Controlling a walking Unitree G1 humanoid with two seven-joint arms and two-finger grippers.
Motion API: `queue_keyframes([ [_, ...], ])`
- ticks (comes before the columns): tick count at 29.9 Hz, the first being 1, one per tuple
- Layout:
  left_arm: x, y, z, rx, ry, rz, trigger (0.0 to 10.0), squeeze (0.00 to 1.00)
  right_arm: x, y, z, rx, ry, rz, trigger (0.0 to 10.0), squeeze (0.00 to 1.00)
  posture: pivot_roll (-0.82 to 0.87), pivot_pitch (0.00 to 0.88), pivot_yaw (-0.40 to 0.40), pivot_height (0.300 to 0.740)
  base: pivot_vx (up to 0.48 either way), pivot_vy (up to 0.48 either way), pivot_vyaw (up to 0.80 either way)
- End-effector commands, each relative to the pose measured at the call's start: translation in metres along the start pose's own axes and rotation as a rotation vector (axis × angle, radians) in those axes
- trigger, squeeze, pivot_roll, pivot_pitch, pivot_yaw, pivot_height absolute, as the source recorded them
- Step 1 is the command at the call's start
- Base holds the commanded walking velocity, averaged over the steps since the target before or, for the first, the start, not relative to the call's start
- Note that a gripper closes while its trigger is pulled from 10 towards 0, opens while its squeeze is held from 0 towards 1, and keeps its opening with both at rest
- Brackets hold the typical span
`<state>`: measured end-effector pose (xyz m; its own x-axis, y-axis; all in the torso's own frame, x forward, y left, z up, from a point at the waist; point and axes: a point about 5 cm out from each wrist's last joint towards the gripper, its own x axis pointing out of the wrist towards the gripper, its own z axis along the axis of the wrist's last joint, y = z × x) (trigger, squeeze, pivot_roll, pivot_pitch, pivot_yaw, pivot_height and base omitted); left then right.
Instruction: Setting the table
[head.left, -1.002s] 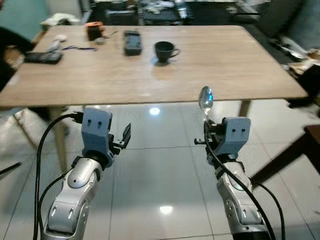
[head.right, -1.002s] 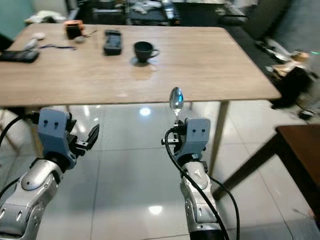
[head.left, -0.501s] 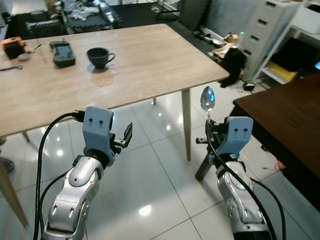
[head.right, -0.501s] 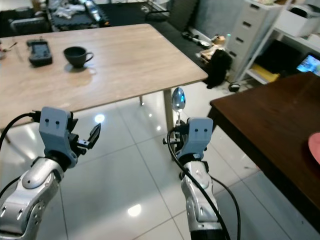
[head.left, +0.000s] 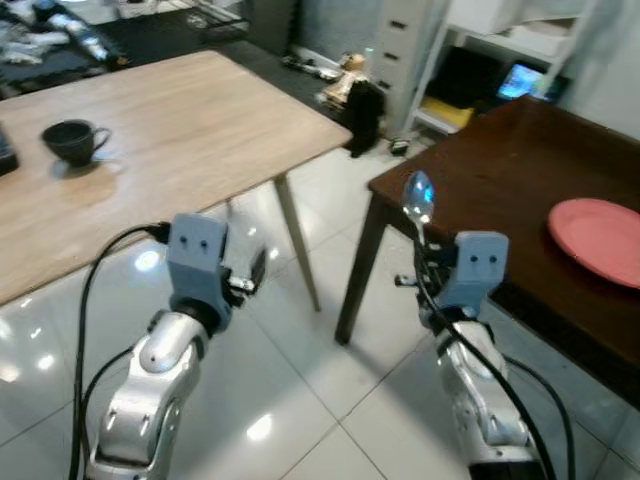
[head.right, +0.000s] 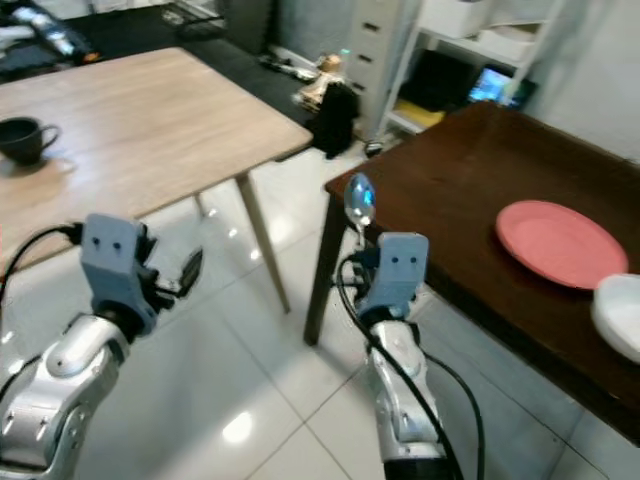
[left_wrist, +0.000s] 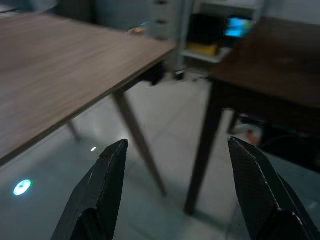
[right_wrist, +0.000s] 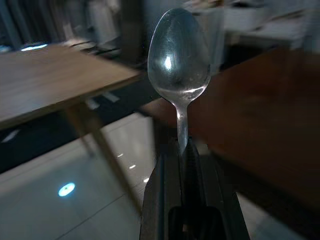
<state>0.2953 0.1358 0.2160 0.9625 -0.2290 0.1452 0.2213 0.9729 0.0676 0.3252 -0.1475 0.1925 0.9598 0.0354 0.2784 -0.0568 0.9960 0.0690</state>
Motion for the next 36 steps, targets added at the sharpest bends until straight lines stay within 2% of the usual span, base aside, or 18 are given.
queue_keyframes([
  [1, -0.0017, 0.0008, -0.0061, 0.002, 0.026, 0.006, 10.0, 0.00, -0.0032, -0.0006, -0.0056, 0.011, 0.022, -0.007, 10.0, 0.00, 0.09, 0.135, 0.036, 0.740, 0.000, 0.000, -0.80],
  [36, -0.0018, 0.0015, -0.0078, -0.012, 0.034, 0.017, 10.0, 0.00, -0.0046, -0.0028, -0.0058, 0.006, 0.028, -0.014, 10.0, 0.00, 0.08, 0.149, 0.031, 0.740, 0.000, 0.000, -0.80],
])
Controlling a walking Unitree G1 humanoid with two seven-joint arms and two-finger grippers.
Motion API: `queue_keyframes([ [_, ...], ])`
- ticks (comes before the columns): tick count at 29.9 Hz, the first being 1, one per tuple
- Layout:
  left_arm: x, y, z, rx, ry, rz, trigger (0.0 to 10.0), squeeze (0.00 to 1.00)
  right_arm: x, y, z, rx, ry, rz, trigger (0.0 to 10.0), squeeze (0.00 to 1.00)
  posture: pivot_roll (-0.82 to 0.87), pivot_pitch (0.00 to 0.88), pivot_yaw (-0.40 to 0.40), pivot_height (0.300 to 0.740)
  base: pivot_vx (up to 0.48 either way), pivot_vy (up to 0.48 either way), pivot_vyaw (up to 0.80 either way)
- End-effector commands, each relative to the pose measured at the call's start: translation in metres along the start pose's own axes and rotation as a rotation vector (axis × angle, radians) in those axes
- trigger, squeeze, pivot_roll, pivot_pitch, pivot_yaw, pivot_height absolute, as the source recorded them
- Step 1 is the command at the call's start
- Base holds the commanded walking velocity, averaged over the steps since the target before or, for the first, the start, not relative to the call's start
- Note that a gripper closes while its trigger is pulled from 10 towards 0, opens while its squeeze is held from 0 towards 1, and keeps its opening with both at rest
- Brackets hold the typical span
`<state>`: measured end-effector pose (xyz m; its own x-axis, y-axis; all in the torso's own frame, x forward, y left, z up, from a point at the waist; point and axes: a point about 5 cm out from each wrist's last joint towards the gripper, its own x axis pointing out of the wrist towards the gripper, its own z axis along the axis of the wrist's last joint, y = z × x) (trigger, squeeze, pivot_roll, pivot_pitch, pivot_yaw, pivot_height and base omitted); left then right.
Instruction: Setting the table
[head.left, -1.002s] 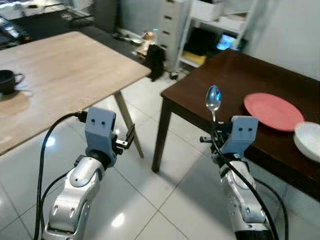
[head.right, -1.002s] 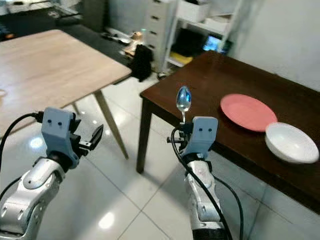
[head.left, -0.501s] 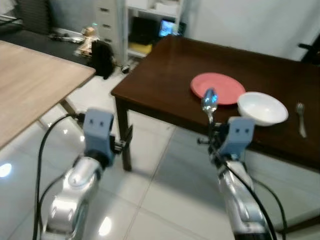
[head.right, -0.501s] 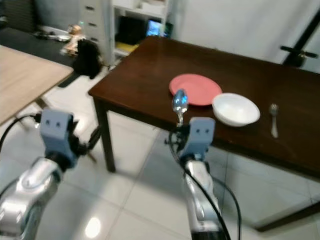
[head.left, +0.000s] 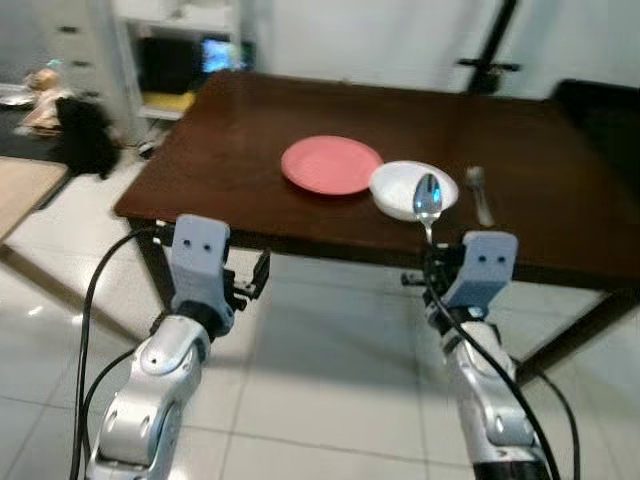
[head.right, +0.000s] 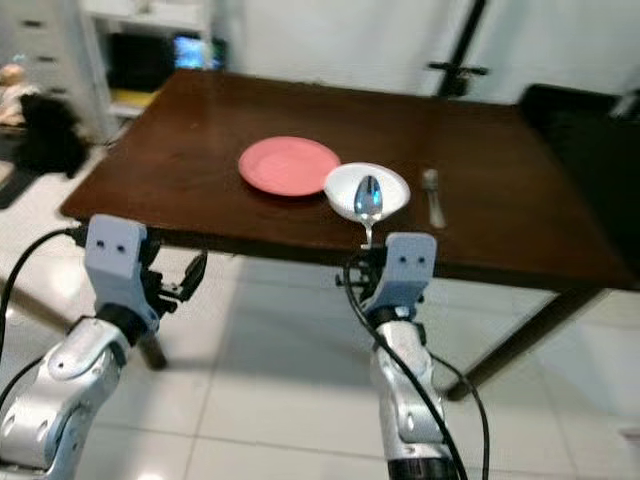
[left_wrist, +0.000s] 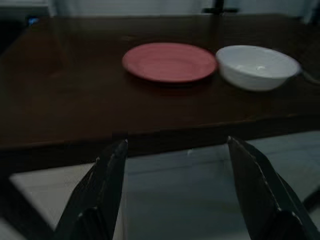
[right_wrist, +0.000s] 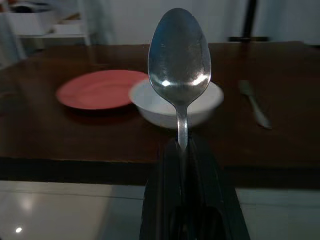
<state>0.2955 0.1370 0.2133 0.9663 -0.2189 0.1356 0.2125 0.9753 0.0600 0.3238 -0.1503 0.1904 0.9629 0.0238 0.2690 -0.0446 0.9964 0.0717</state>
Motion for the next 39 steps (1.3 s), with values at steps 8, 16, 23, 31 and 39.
queue_keyframes([
  [8, -0.0013, 0.0013, -0.0053, -0.010, 0.027, 0.014, 10.0, 0.00, -0.0024, -0.0001, -0.0035, -0.001, 0.016, -0.002, 10.0, 0.00, 0.08, 0.150, 0.030, 0.740, 0.000, 0.000, -0.50],
  [16, -0.0010, 0.0038, -0.0053, -0.004, 0.020, 0.036, 10.0, 0.00, -0.0023, 0.0030, -0.0009, -0.001, 0.003, 0.018, 10.0, 0.00, 0.08, 0.151, 0.029, 0.740, 0.000, 0.000, 0.00],
  [23, 0.0002, 0.0080, -0.0077, 0.003, 0.042, 0.079, 10.0, 0.00, -0.0021, 0.0047, -0.0003, 0.003, 0.001, 0.030, 10.0, 0.00, 0.08, 0.149, 0.028, 0.740, 0.000, 0.000, 0.00],
  [31, 0.0014, 0.0102, -0.0074, 0.011, 0.039, 0.089, 10.0, 0.00, -0.0018, 0.0055, -0.0001, 0.006, -0.001, 0.033, 10.0, 0.00, 0.08, 0.147, 0.030, 0.740, 0.000, -0.127, 0.00],
  [39, 0.0017, 0.0094, -0.0072, 0.010, 0.038, 0.082, 10.0, 0.00, -0.0022, 0.0057, -0.0005, 0.005, 0.000, 0.033, 10.0, 0.00, 0.08, 0.142, 0.033, 0.740, 0.000, -0.171, 0.00],
])
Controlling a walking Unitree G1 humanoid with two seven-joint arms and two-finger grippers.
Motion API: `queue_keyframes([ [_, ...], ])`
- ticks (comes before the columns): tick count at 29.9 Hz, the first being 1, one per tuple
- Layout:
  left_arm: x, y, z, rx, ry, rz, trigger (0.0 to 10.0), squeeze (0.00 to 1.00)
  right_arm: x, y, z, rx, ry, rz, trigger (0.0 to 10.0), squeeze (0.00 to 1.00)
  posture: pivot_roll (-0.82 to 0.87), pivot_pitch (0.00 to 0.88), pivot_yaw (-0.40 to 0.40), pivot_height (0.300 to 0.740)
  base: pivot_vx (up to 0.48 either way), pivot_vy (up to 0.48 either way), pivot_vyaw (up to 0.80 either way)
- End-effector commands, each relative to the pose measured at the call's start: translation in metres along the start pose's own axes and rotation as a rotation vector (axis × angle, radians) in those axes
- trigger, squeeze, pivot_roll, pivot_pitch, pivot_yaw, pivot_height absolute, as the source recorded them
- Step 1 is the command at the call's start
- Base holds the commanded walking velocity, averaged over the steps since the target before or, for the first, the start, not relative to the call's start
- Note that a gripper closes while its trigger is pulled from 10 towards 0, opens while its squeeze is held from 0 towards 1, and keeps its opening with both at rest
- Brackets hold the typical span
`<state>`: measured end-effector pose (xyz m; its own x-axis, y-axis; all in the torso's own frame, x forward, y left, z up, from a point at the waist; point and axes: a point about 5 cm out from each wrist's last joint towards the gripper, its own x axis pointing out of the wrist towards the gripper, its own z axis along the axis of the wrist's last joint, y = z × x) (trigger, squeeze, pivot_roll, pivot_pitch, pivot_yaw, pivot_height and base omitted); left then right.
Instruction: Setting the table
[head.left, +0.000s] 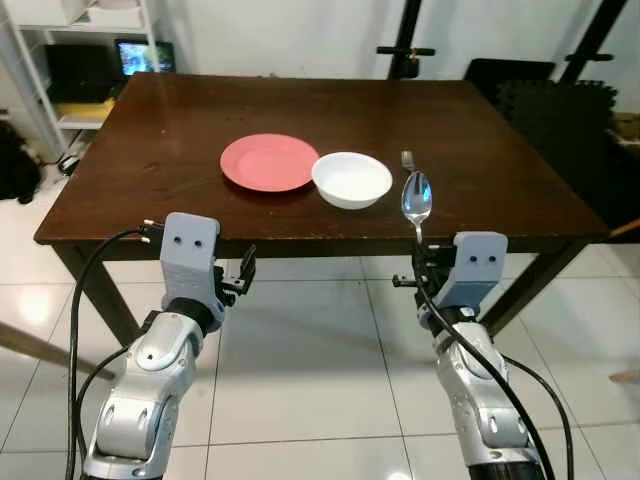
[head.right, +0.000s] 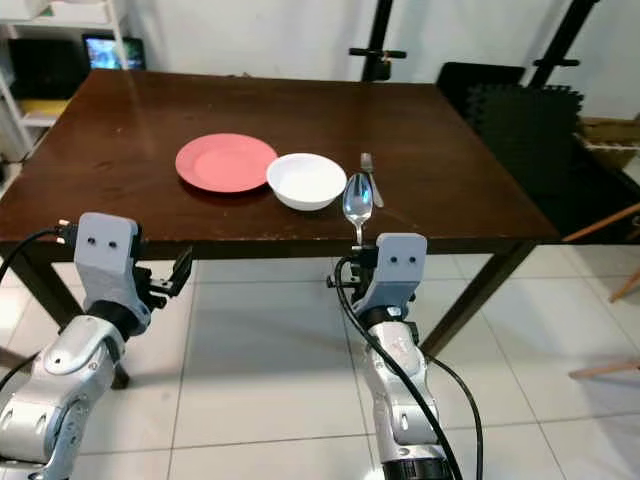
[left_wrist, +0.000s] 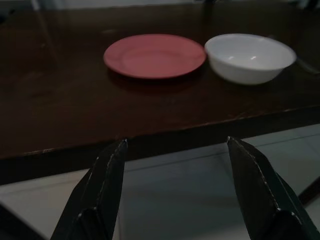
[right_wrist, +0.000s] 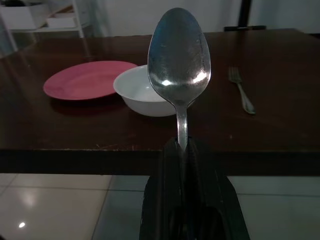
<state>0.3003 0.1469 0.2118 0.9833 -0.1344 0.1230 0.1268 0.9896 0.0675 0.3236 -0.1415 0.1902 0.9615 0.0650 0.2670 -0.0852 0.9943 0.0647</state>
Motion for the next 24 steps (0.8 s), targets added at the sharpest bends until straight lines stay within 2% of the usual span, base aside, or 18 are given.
queue_keyframes([
  [1, -0.0005, -0.0015, -0.0045, -0.007, 0.019, -0.005, 10.0, 0.00, -0.0024, -0.0029, 0.0002, 0.001, -0.005, -0.008, 10.0, 0.00, 0.08, 0.141, 0.033, 0.740, 0.000, 0.000, 0.00],
  [17, -0.0004, -0.0023, -0.0041, -0.011, 0.019, -0.007, 10.0, 0.00, -0.0027, -0.0036, -0.0006, -0.002, -0.001, -0.010, 10.0, 0.00, 0.08, 0.144, 0.032, 0.740, 0.000, 0.000, 0.00],
  [24, -0.0004, -0.0014, -0.0015, -0.042, 0.003, 0.001, 10.0, 0.00, -0.0031, -0.0040, -0.0007, -0.002, -0.001, -0.012, 10.0, 0.00, 0.08, 0.146, 0.033, 0.740, 0.000, 0.000, 0.00],
])
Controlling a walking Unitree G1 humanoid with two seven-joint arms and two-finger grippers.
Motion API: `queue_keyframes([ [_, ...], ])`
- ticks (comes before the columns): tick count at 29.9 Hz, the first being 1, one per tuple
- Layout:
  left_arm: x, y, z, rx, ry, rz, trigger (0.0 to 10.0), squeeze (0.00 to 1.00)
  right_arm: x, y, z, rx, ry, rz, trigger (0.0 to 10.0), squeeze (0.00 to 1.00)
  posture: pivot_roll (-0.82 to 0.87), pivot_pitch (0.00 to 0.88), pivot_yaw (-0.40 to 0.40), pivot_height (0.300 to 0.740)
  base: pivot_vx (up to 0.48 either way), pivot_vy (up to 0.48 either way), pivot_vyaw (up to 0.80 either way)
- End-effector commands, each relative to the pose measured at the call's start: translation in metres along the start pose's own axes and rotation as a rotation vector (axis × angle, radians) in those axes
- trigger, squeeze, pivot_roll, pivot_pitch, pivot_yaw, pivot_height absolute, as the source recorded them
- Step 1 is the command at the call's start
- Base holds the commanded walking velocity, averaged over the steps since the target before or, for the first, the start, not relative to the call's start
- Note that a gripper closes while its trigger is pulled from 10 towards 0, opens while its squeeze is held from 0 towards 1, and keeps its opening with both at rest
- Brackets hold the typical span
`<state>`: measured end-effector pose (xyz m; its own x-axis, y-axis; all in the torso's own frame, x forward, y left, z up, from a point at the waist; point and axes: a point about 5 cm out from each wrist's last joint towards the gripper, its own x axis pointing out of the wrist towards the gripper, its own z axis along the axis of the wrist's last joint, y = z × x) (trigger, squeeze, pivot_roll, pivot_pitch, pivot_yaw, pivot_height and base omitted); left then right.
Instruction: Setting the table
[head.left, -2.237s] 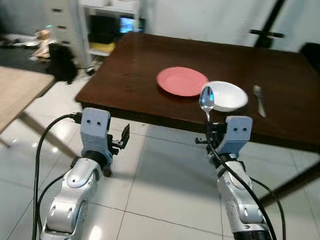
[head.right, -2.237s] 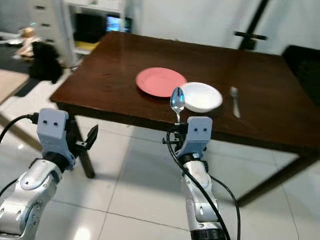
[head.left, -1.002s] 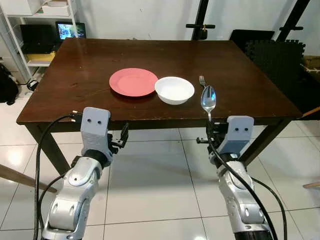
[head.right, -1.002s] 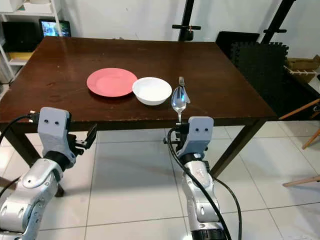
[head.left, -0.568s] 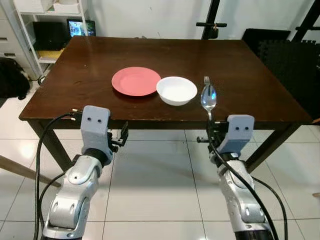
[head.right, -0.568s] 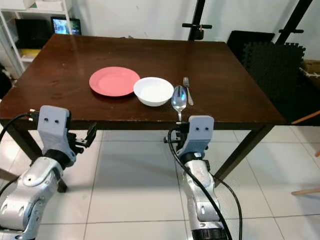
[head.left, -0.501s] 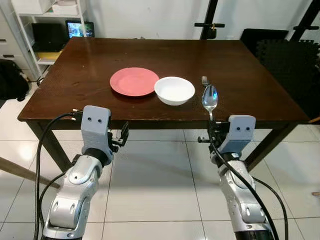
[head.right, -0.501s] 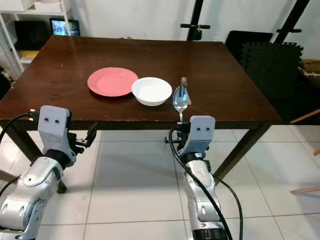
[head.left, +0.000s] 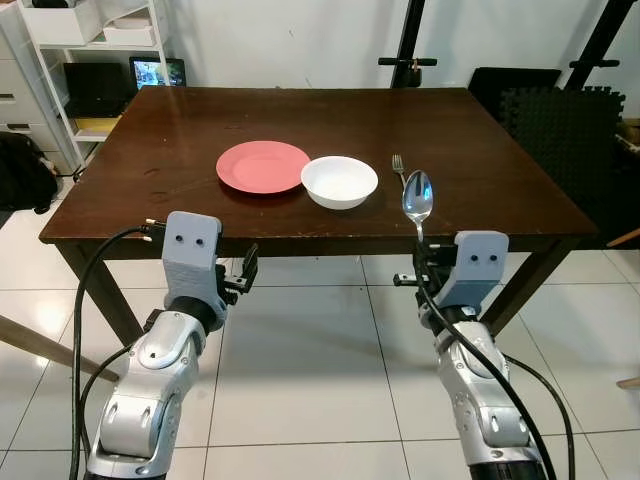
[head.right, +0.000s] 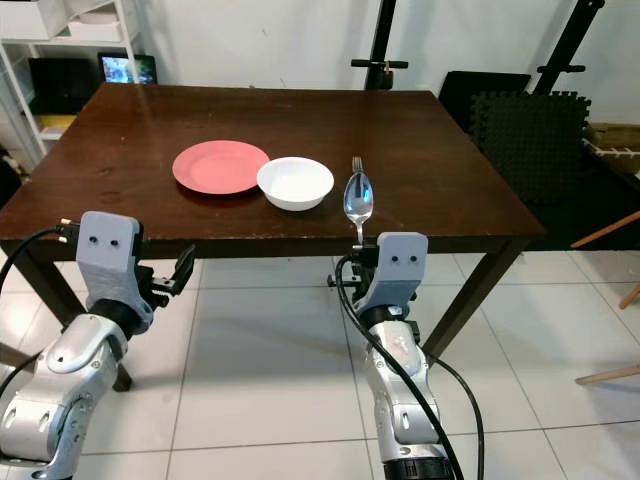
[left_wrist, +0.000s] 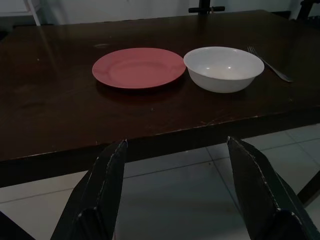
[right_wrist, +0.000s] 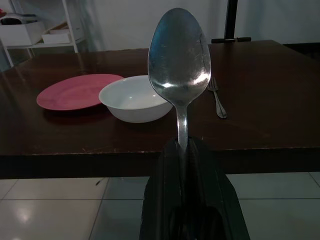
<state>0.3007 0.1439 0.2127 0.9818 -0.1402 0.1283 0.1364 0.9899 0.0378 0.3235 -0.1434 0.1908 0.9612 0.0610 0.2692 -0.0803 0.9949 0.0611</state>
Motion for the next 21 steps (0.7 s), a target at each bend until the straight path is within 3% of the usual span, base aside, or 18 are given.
queue_keyframes([
  [1, -0.0014, 0.0012, -0.0022, -0.015, 0.008, 0.004, 10.0, 0.00, -0.0032, -0.0022, -0.0017, 0.003, 0.002, -0.008, 10.0, 0.00, 0.08, 0.146, 0.033, 0.740, 0.000, 0.000, 0.00],
  [21, -0.0002, 0.0003, -0.0033, -0.014, 0.021, 0.005, 10.0, 0.00, -0.0036, -0.0029, -0.0022, 0.000, 0.004, -0.011, 10.0, 0.00, 0.08, 0.149, 0.034, 0.740, 0.000, 0.000, 0.00],
])
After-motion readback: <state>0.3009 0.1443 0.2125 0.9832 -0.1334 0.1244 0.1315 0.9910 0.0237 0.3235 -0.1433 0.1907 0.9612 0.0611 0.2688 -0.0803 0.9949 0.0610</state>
